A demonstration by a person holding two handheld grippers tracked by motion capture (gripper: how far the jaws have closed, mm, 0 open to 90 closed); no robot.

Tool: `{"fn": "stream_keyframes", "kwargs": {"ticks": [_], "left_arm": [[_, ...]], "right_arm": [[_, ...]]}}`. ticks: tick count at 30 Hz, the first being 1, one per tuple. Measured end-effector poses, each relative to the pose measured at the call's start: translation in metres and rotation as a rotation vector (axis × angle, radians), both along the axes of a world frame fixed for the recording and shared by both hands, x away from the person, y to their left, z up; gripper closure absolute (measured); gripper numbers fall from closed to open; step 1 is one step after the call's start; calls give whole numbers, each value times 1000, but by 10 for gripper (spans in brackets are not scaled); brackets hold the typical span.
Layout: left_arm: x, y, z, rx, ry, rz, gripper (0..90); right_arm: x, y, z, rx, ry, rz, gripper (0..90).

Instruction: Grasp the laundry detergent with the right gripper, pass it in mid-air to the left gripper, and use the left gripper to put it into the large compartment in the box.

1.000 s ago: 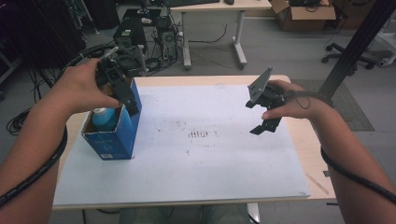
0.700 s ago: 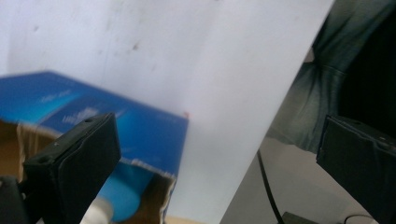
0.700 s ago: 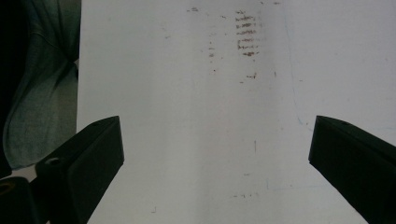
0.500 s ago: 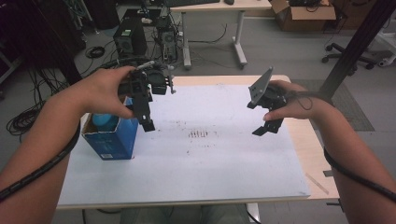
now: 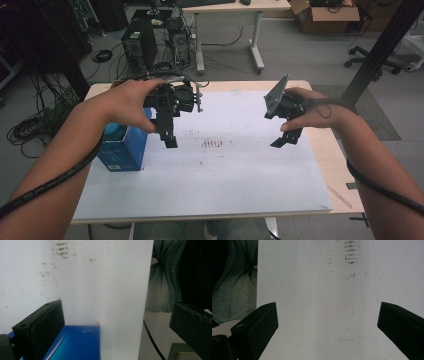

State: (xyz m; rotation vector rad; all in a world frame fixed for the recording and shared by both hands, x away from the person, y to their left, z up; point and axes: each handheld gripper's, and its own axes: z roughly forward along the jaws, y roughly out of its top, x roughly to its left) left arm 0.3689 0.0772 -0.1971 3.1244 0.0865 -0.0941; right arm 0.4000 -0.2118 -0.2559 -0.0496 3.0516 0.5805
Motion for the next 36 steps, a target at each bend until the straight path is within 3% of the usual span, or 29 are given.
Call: {"fn": "stream_keyframes", "kwargs": {"ticks": [14,36], "left_arm": [[8,-8,4,23,6,-1,2],[13,-14,2,3,7,-24,2]], "right_arm": [[6,0,1,-11,-1,1,34],[6,1,3,-30,-1,-5,35]]}}
